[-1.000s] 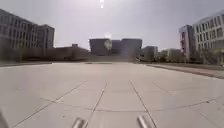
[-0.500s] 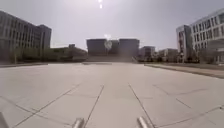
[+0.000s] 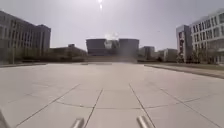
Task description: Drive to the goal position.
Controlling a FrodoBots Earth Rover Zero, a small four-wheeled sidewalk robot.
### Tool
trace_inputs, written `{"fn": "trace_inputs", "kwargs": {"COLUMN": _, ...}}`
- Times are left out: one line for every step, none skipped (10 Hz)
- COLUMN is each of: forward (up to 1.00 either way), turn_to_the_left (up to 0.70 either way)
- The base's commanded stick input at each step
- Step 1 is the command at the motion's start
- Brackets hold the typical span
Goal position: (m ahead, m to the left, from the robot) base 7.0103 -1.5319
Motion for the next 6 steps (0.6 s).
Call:
{"fn": "trace_inputs", "kwargs": {"forward": 0.7, "turn_to_the_left": 0.0}}
{"fn": "trace_inputs", "kwargs": {"forward": 0.7, "turn_to_the_left": 0.0}}
{"fn": "trace_inputs", "kwargs": {"forward": 0.7, "turn_to_the_left": 0.0}}
{"fn": "trace_inputs", "kwargs": {"forward": 0.7, "turn_to_the_left": 0.0}}
{"fn": "trace_inputs", "kwargs": {"forward": 0.7, "turn_to_the_left": 0.0}}
{"fn": "trace_inputs", "kwargs": {"forward": 0.7, "turn_to_the_left": 0.0}}
